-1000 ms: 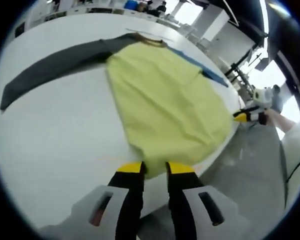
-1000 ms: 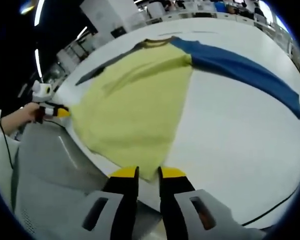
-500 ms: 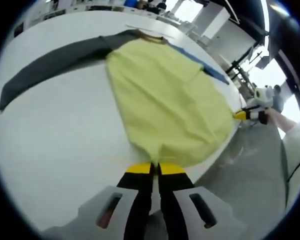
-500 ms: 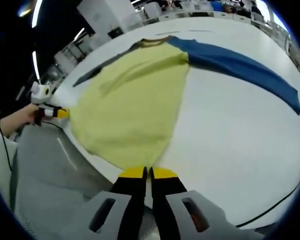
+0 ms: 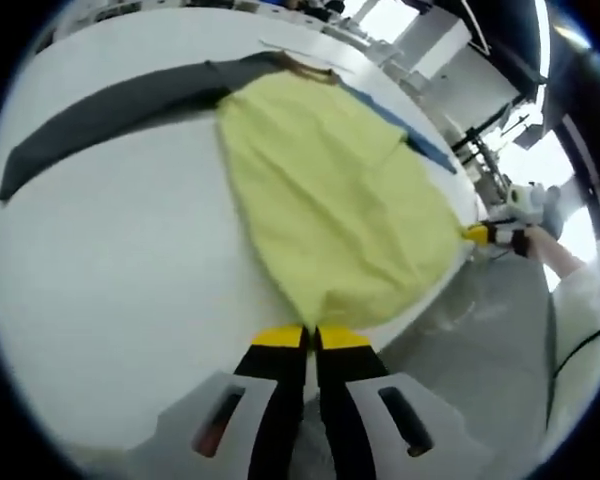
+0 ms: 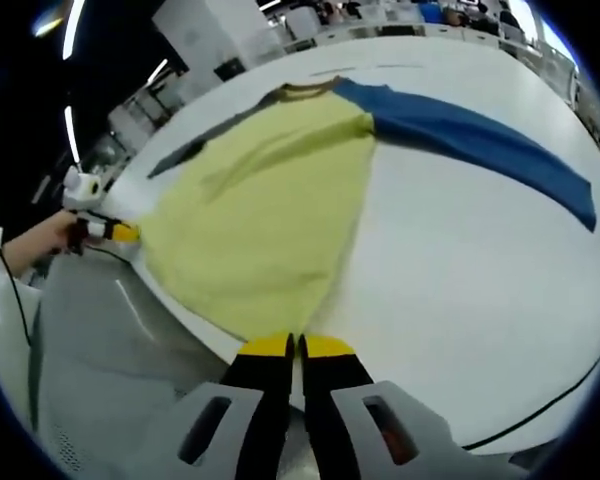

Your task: Fold the garment on the visible template until the final outline fits inside the template.

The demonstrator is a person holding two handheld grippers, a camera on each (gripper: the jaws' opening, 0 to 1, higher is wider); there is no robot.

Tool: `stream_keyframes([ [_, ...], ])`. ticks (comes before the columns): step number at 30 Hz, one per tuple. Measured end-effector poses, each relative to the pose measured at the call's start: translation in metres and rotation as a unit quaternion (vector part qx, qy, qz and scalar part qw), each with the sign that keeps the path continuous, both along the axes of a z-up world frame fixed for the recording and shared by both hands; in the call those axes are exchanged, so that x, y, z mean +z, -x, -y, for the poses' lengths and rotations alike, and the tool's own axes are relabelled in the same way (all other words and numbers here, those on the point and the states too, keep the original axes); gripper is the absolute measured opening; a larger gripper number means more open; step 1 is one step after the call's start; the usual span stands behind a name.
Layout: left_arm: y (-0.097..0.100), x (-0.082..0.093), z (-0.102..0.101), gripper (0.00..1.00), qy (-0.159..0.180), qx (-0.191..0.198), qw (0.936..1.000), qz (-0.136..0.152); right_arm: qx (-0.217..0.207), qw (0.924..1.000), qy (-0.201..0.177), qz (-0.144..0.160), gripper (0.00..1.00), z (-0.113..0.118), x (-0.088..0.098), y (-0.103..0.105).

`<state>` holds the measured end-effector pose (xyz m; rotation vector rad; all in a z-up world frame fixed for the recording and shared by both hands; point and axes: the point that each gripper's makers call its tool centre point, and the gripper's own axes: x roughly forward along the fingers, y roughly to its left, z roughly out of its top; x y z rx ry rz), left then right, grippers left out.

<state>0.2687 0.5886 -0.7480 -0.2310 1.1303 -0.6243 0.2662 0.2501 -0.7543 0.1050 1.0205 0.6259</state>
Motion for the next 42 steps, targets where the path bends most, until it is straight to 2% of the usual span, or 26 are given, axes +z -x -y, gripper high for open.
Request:
stream_keyframes([
  [5,0.002,0.007,-0.002,0.00,0.016,0.014,0.9997,-0.015,0.003,1.0000,0.005,0.007,0.03,0.003,0.008,0.000],
  [12,0.002,0.024,-0.004,0.00,0.059,0.054,0.9956,-0.050,-0.008,0.9997,-0.002,0.022,0.03,0.009,0.026,-0.005],
  [18,0.001,0.038,-0.005,0.00,0.055,0.045,0.9967,-0.040,-0.015,0.9993,-0.011,0.034,0.03,0.011,0.043,-0.008],
  [21,-0.005,0.051,-0.004,0.00,0.046,0.033,0.9983,-0.017,-0.020,0.9981,-0.017,0.056,0.03,0.011,0.061,-0.013],
  [29,-0.012,0.078,-0.001,0.00,0.039,0.017,0.9989,0.018,-0.018,0.9962,-0.015,0.084,0.03,0.013,0.082,-0.019],
  [34,-0.005,0.080,-0.001,0.00,0.033,0.013,0.9991,0.023,-0.016,0.9962,-0.015,0.085,0.03,0.012,0.081,-0.011],
  [42,0.015,0.063,-0.002,0.00,0.024,0.011,0.9996,0.004,-0.016,0.9972,-0.016,0.071,0.03,0.011,0.071,0.008],
])
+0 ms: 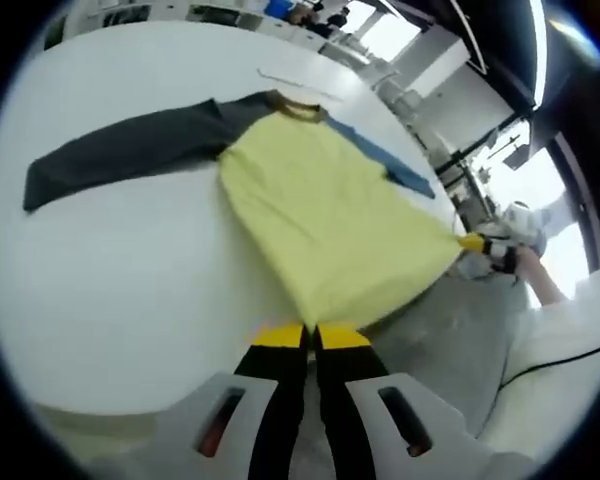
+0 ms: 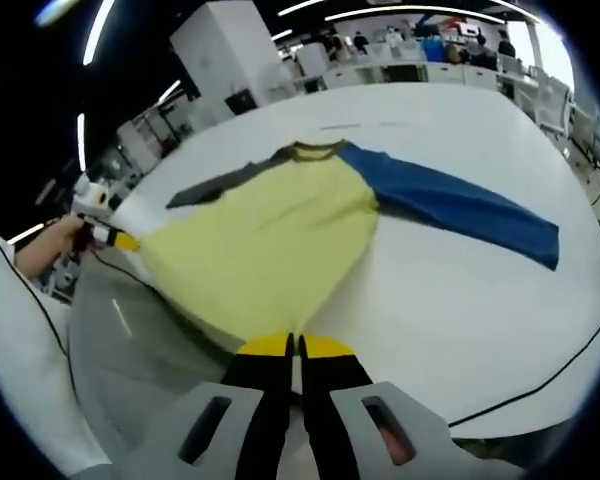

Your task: Fold the garment on the visible template until the final outline fits inside the template.

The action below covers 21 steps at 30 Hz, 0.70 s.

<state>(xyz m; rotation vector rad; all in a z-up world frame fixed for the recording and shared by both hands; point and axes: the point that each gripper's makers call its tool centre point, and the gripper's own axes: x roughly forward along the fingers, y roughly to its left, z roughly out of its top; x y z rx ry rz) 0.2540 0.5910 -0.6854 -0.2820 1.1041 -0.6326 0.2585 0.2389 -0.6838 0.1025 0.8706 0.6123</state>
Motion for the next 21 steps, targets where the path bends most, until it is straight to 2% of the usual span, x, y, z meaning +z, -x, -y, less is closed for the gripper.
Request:
stream_keyframes([
  [7,0.016,-0.026,-0.003,0.00,-0.011,0.002,0.9996,-0.027,0.003,0.9995,0.014,-0.027,0.02,0.004,-0.024,0.015],
  [12,0.022,-0.044,-0.006,0.00,-0.017,0.010,0.9989,-0.043,-0.001,0.9991,0.011,-0.041,0.02,0.004,-0.039,0.021],
  [21,0.027,-0.058,-0.006,0.00,-0.025,0.013,0.9978,-0.061,0.007,0.9985,0.024,-0.049,0.02,0.003,-0.047,0.025],
])
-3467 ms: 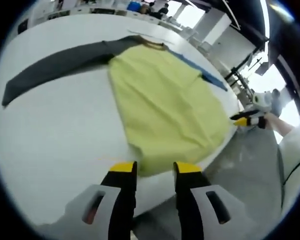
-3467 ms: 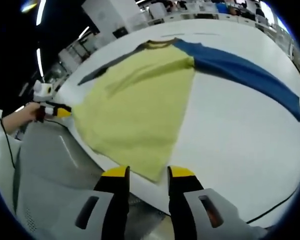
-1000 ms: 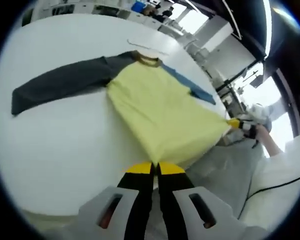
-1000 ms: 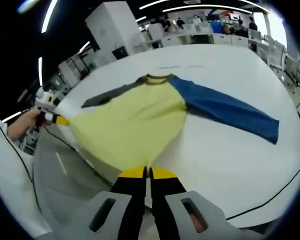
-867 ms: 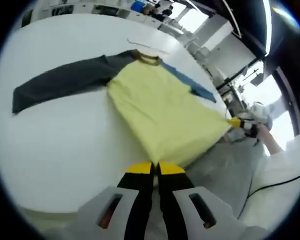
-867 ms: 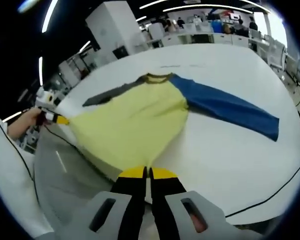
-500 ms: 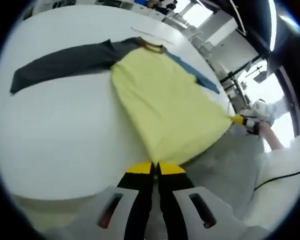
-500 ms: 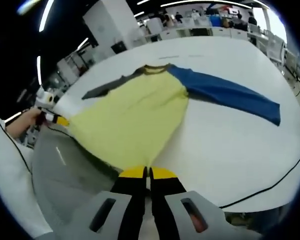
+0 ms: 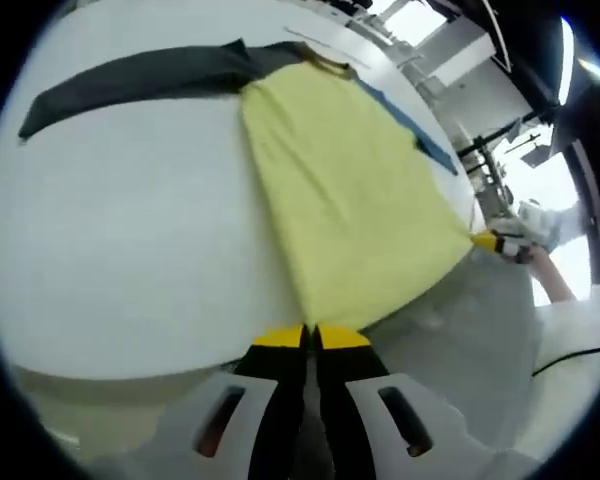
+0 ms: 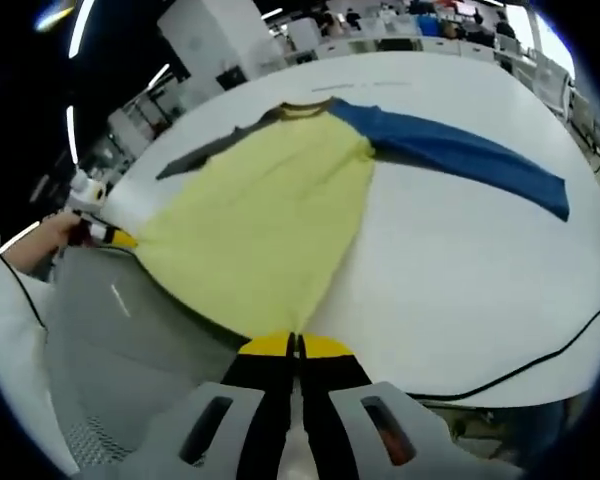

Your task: Fold the garment on the visible template until the final outline fits inside the template.

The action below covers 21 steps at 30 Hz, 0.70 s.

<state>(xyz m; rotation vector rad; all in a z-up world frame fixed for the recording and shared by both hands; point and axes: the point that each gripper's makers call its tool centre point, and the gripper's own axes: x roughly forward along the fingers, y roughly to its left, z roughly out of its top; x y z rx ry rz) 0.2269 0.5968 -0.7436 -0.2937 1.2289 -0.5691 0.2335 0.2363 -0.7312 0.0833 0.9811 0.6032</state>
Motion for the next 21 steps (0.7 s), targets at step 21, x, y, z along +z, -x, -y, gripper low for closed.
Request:
stream_keyframes([
  [21,0.002,-0.015,-0.004,0.00,-0.026,-0.002,0.9997,-0.001,0.020,0.9990,0.033,-0.023,0.02,-0.001,-0.025,0.007],
])
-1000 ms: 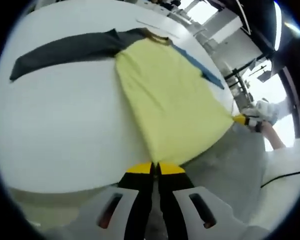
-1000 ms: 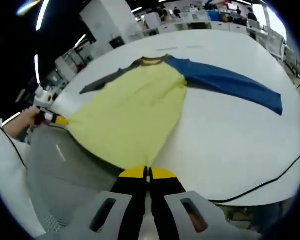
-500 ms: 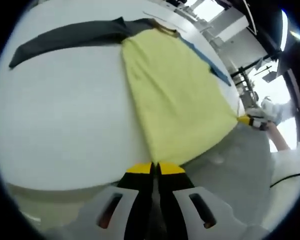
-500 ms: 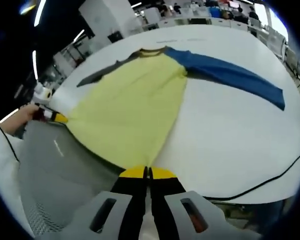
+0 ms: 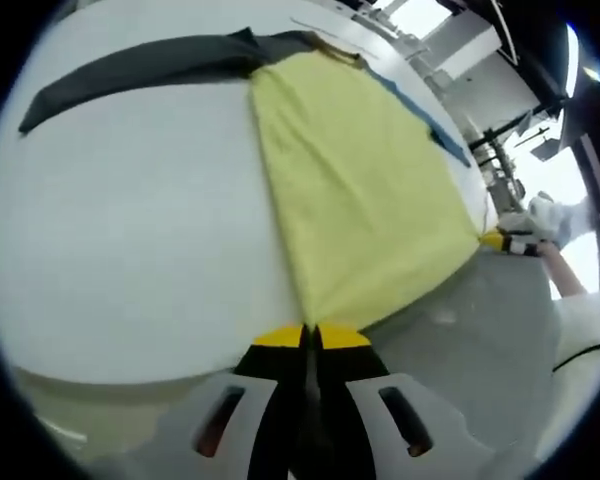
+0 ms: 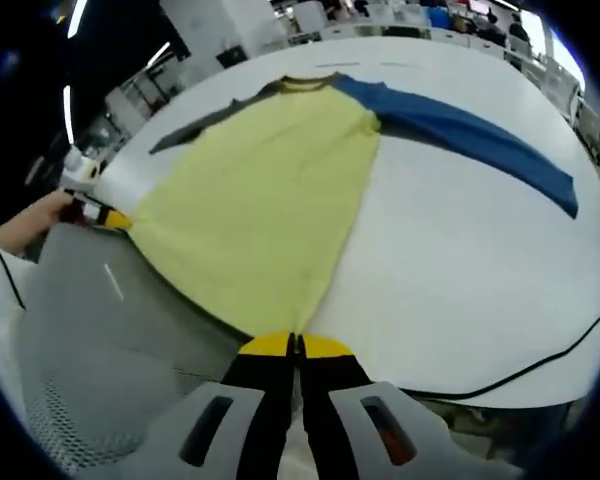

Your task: Fold the garment on the visible template until the final outline fits inside the template.

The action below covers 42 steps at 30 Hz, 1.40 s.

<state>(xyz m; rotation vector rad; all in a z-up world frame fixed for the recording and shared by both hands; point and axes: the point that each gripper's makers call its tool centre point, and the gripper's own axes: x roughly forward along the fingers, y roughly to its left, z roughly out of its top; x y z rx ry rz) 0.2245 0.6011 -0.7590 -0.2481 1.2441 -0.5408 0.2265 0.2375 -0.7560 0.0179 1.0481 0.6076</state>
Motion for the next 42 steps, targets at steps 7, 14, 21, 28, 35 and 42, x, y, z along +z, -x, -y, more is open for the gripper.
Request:
stream_keyframes([
  [7,0.000,-0.003,-0.001,0.00,-0.002,-0.005,1.0000,-0.005,0.001,1.0000,0.002,-0.006,0.02,0.000,-0.003,0.000],
  [14,0.000,-0.002,-0.001,0.00,-0.003,-0.008,0.9999,-0.005,0.004,0.9999,0.005,-0.010,0.02,0.001,-0.007,0.000],
  [21,0.000,-0.003,-0.001,0.00,-0.005,-0.013,0.9999,-0.005,0.005,0.9999,0.009,-0.013,0.02,0.001,-0.009,0.001],
  [28,0.000,-0.003,0.000,0.00,-0.009,-0.015,0.9998,-0.002,0.018,0.9996,0.020,-0.009,0.03,0.001,-0.011,0.001],
  [35,-0.001,-0.001,-0.002,0.01,-0.028,-0.036,0.9988,0.016,0.023,0.9996,0.016,-0.002,0.03,0.000,-0.007,0.001],
  [42,-0.003,0.011,-0.008,0.04,-0.032,-0.033,0.9985,0.031,0.012,0.9998,0.014,0.012,0.04,0.006,0.002,0.002],
])
